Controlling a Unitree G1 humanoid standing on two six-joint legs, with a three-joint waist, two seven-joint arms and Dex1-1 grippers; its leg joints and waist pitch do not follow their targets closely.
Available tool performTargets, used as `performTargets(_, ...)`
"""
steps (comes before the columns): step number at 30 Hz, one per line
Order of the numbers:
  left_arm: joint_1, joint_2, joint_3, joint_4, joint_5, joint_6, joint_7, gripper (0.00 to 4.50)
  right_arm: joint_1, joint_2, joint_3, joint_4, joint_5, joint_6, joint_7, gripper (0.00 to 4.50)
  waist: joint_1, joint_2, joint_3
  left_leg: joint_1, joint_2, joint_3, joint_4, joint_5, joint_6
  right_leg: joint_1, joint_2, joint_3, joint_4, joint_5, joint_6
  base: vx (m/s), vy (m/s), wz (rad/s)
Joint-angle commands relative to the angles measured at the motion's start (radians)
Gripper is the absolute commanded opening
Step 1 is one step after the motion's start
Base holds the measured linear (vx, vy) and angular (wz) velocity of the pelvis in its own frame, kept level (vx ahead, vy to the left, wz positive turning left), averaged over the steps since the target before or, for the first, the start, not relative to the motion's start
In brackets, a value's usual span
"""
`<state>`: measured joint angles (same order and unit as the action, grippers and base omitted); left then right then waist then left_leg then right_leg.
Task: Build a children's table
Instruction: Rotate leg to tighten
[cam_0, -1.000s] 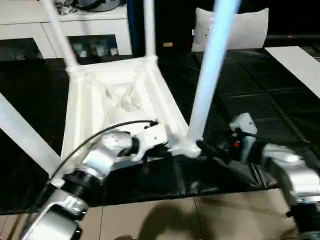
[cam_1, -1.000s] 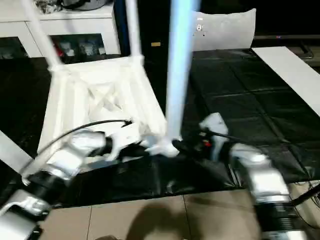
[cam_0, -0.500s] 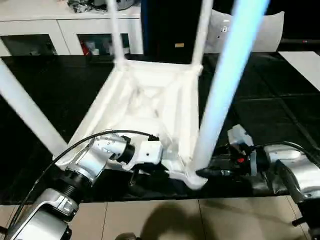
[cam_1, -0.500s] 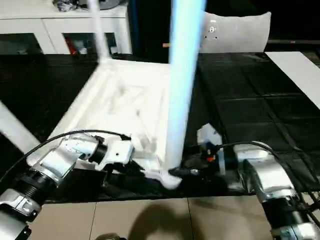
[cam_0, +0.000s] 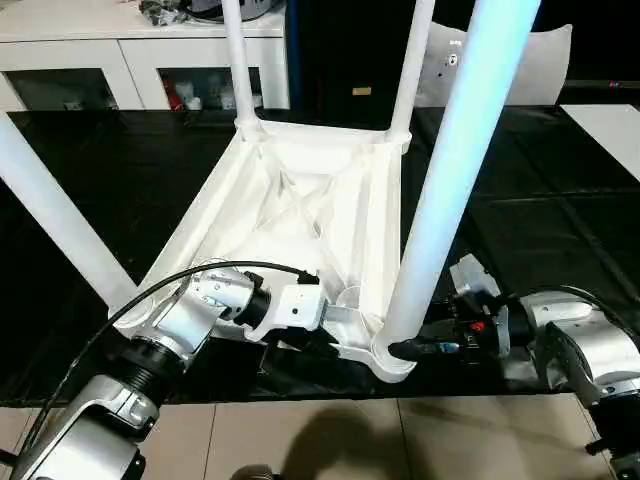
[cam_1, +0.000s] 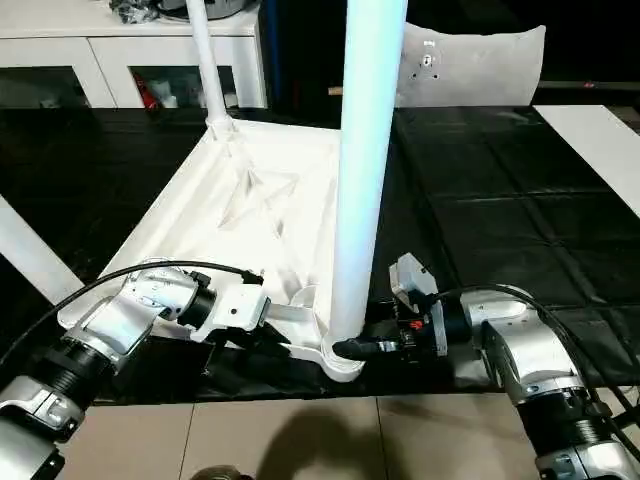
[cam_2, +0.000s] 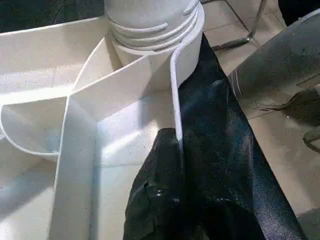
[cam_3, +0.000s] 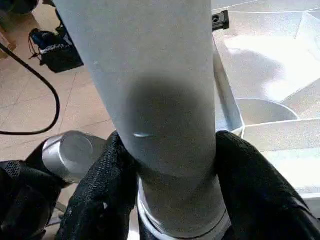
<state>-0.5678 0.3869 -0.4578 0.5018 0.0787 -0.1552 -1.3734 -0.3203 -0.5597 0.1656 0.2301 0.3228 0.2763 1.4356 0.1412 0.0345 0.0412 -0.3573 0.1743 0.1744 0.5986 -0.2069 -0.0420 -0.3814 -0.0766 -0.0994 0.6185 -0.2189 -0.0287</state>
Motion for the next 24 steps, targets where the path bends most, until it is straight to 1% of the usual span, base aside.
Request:
performTargets(1, 0.009, -0.018, -0.051, 0.020, 0.014, 0.012, -0.035, 0.00, 0.016, 0.019, -0.015, -0.052, 0.050, 0.037, -0.023, 2.04, -0.007, -0.016, -0.061, 0.001, 0.069, -0.020, -0.060, -0.067, 0.094, 0.051, -0.090, 0.065, -0.068, -0.068, -0.209, 0.000, 0.000, 0.00)
performTargets(2, 0.009, -0.028, -0.041, 0.018, 0.011, 0.037, -0.013, 0.00, 0.028, 0.030, -0.024, -0.072, 0.057, 0.051, -0.049, 2.04, -0.006, -0.016, -0.061, 0.002, 0.071, -0.019, -0.061, -0.063, 0.095, 0.051, -0.091, 0.066, -0.068, -0.061, -0.209, 0.000, 0.000, 0.00)
performTargets(3, 0.005, -0.048, -0.024, 0.016, 0.014, 0.094, 0.039, 0.00, 0.040, 0.054, -0.031, -0.089, 0.038, 0.070, -0.129, 2.04, -0.006, -0.013, -0.061, 0.001, 0.070, -0.020, -0.061, -0.064, 0.094, 0.050, -0.091, 0.066, -0.069, -0.063, -0.209, 0.000, 0.000, 0.00)
performTargets(4, 0.002, -0.062, -0.014, 0.015, 0.017, 0.134, 0.072, 0.00, 0.044, 0.073, -0.032, -0.092, 0.015, 0.087, -0.192, 2.04, -0.008, -0.014, -0.060, 0.003, 0.072, -0.020, -0.063, -0.064, 0.088, 0.049, -0.091, 0.066, -0.068, -0.066, -0.207, 0.000, 0.000, 0.00)
performTargets(5, 0.001, -0.068, -0.009, 0.013, 0.017, 0.154, 0.086, 0.00, 0.045, 0.084, -0.032, -0.092, 0.004, 0.102, -0.225, 2.04, -0.013, -0.014, -0.054, 0.001, 0.069, -0.022, -0.067, -0.090, 0.075, 0.048, -0.090, 0.064, -0.075, -0.120, -0.201, 0.000, 0.000, 0.00)
performTargets(6, -0.001, -0.074, -0.006, 0.012, 0.018, 0.172, 0.099, 0.00, 0.044, 0.096, -0.032, -0.089, -0.006, 0.114, -0.256, 2.04, -0.016, -0.015, -0.047, 0.005, 0.063, -0.020, -0.071, -0.144, 0.052, 0.046, -0.092, 0.062, -0.092, -0.247, -0.175, 0.000, 0.000, 0.00)
performTargets(7, -0.003, -0.087, 0.002, 0.010, 0.022, 0.202, 0.128, 0.00, 0.043, 0.124, -0.037, -0.085, -0.025, 0.112, -0.314, 2.04, -0.019, -0.009, -0.043, 0.008, 0.060, -0.021, -0.071, -0.166, 0.042, 0.045, -0.095, 0.062, -0.101, -0.314, -0.158, -0.051, -0.004, -0.03)
performTargets(8, -0.004, -0.101, 0.011, 0.006, 0.023, 0.235, 0.159, 0.00, 0.040, 0.154, -0.045, -0.082, -0.032, 0.133, -0.372, 2.04, -0.028, -0.004, -0.037, 0.011, 0.058, -0.025, -0.076, -0.213, 0.021, 0.045, -0.097, 0.060, -0.116, -0.439, -0.125, -0.051, -0.004, -0.03)
performTargets(9, -0.004, -0.116, 0.021, 0.001, 0.023, 0.268, 0.190, 0.00, 0.035, 0.186, -0.053, -0.079, -0.041, 0.156, -0.432, 2.03, -0.036, -0.007, -0.036, 0.014, 0.059, -0.025, -0.078, -0.232, 0.010, 0.044, -0.095, 0.061, -0.119, -0.469, -0.114, 0.000, 0.000, 0.00)
performTargets(10, -0.003, -0.133, 0.030, -0.006, 0.026, 0.303, 0.228, 0.00, 0.027, 0.221, -0.057, -0.072, -0.064, 0.168, -0.503, 2.03, -0.047, -0.009, -0.035, 0.015, 0.057, -0.030, -0.082, -0.253, -0.001, 0.043, -0.094, 0.059, -0.122, -0.502, -0.099, 0.000, 0.000, 0.00)
performTargets(11, -0.003, -0.147, 0.038, -0.008, 0.027, 0.322, 0.254, 0.00, 0.018, 0.244, -0.062, -0.063, -0.078, 0.178, -0.551, 2.02, -0.062, -0.005, -0.033, 0.013, 0.056, -0.034, -0.087, -0.279, -0.011, 0.045, -0.092, 0.055, -0.127, -0.525, -0.087, 0.000, 0.000, 0.00)
performTargets(12, -0.003, -0.175, 0.053, -0.012, 0.028, 0.362, 0.310, 0.00, 0.000, 0.293, -0.073, -0.045, -0.109, 0.197, -0.655, 2.01, -0.074, -0.005, -0.034, 0.011, 0.055, -0.038, -0.089, -0.295, -0.020, 0.048, -0.092, 0.052, -0.126, -0.530, -0.079, 0.000, 0.000, 0.00)
performTargets(13, -0.004, -0.205, 0.070, -0.015, 0.027, 0.392, 0.367, 0.00, -0.021, 0.342, -0.090, -0.022, -0.136, 0.215, -0.761, 2.01, -0.081, -0.004, -0.035, 0.010, 0.055, -0.040, -0.090, -0.299, -0.026, 0.047, -0.091, 0.052, -0.123, -0.523, -0.080, 0.000, 0.000, 0.00)
performTargets(14, -0.004, -0.205, 0.070, -0.015, 0.027, 0.392, 0.367, 0.00, -0.021, 0.342, -0.090, -0.022, -0.136, 0.215, -0.761, 2.01, -0.098, -0.003, -0.036, 0.009, 0.054, -0.044, -0.090, -0.307, -0.035, 0.047, -0.092, 0.049, -0.122, -0.515, -0.084, 0.000, 0.000, 0.00)
performTargets(15, -0.004, -0.223, 0.080, -0.020, 0.028, 0.412, 0.395, 0.00, -0.030, 0.368, -0.100, -0.015, -0.147, 0.230, -0.819, 2.00, -0.105, -0.001, -0.038, 0.011, 0.054, -0.043, -0.090, -0.306, -0.027, 0.046, -0.092, 0.052, -0.126, -0.494, -0.085, 0.000, 0.000, 0.00)
performTargets(16, -0.004, -0.223, 0.080, -0.020, 0.028, 0.412, 0.395, 0.00, -0.030, 0.368, -0.100, -0.015, -0.147, 0.230, -0.819, 2.00, -0.108, -0.001, -0.039, 0.012, 0.054, -0.042, -0.089, -0.305, -0.020, 0.044, -0.091, 0.054, -0.126, -0.475, -0.093, 0.000, 0.000, 0.00)
performTargets(17, -0.006, -0.258, 0.096, -0.031, 0.034, 0.443, 0.451, 0.00, -0.054, 0.415, -0.117, 0.014, -0.173, 0.230, -0.930, 2.00, -0.110, -0.002, -0.042, 0.012, 0.055, -0.038, -0.087, -0.286, -0.008, 0.045, -0.090, 0.060, -0.123, -0.425, -0.110, 0.000, 0.000, 0.00)
performTargets(18, -0.009, -0.273, 0.102, -0.034, 0.037, 0.453, 0.475, 0.00, -0.066, 0.432, -0.123, 0.031, -0.184, 0.222, -0.975, 2.00, -0.114, 0.000, -0.044, 0.007, 0.056, -0.037, -0.087, -0.257, -0.008, 0.045, -0.089, 0.061, -0.114, -0.361, -0.139, 0.000, 0.000, 0.00)
performTargets(19, -0.011, -0.294, 0.108, -0.041, 0.039, 0.466, 0.504, 0.00, -0.082, 0.461, -0.134, 0.054, -0.192, 0.187, -1.021, 2.00, -0.114, 0.000, -0.046, 0.007, 0.056, -0.036, -0.086, -0.244, -0.007, 0.045, -0.088, 0.061, -0.112, -0.333, -0.147, 0.000, 0.000, 0.00)
performTargets(20, -0.014, -0.298, 0.110, -0.039, 0.041, 0.470, 0.511, 0.00, -0.083, 0.467, -0.139, 0.053, -0.189, 0.185, -1.022, 2.00, -0.117, -0.002, -0.049, 0.005, 0.054, -0.033, -0.082, -0.219, 0.003, 0.046, -0.088, 0.063, -0.109, -0.293, -0.163, 0.000, 0.000, 0.00)
performTargets(21, -0.016, -0.302, 0.111, -0.038, 0.042, 0.473, 0.515, 0.00, -0.083, 0.471, -0.143, 0.053, -0.187, 0.184, -1.022, 2.00, -0.114, -0.003, -0.053, 0.002, 0.054, -0.030, -0.077, -0.181, 0.018, 0.049, -0.088, 0.065, -0.105, -0.241, -0.174, 0.000, 0.000, 0.00)
performTargets(22, -0.017, -0.299, 0.105, -0.041, 0.050, 0.476, 0.517, 0.00, -0.081, 0.476, -0.148, 0.047, -0.190, 0.175, -1.025, 2.00, -0.114, -0.017, -0.055, -0.002, 0.053, -0.027, -0.075, -0.155, 0.031, 0.051, -0.087, 0.065, -0.102, -0.212, -0.179, 0.000, 0.000, 0.00)
performTargets(23, -0.017, -0.297, 0.102, -0.043, 0.054, 0.478, 0.518, 0.00, -0.081, 0.478, -0.151, 0.045, -0.192, 0.170, -1.027, 2.34, -0.107, -0.009, -0.054, -0.006, 0.052, -0.026, -0.073, -0.118, 0.048, 0.053, -0.089, 0.065, -0.096, -0.176, -0.185, 0.000, 0.000, 0.00)
performTargets(24, -0.015, -0.292, 0.098, -0.047, 0.062, 0.480, 0.522, 0.00, -0.077, 0.472, -0.146, 0.038, -0.200, 0.150, -1.016, 2.54, -0.104, -0.007, -0.057, -0.009, 0.052, -0.026, -0.071, -0.087, 0.060, 0.055, -0.088, 0.065, -0.091, -0.138, -0.189, 0.000, 0.000, 0.00)
